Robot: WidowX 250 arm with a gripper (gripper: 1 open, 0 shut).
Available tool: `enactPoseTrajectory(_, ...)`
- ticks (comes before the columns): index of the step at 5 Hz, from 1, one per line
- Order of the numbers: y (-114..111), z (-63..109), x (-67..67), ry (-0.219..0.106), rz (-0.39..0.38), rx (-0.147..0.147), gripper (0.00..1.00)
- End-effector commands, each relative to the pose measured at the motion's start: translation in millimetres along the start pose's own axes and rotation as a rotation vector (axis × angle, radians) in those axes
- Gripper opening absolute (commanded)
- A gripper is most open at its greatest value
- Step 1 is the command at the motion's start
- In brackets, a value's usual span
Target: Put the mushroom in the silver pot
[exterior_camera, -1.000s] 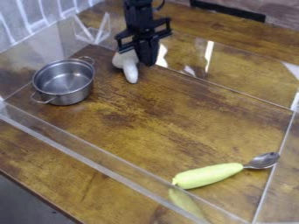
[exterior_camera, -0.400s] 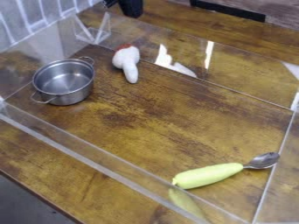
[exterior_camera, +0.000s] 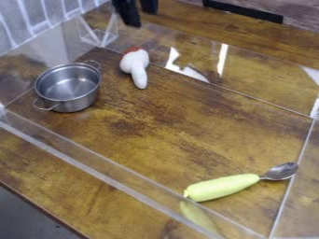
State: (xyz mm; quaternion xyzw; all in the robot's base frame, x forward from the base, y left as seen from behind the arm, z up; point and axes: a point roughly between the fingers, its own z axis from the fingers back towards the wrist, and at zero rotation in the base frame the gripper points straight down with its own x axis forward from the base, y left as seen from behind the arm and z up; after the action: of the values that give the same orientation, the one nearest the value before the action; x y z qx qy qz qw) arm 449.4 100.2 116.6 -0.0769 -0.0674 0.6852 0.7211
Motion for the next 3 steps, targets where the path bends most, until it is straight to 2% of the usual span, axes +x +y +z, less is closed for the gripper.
enactPoseTrajectory(1, 1.1, 12.3, 7.2, -0.046, 0.043, -0.032, 1.00)
enactPoseTrajectory(3, 19.2, -5.8, 18.5, -0.079, 0.128, 0.016, 1.00)
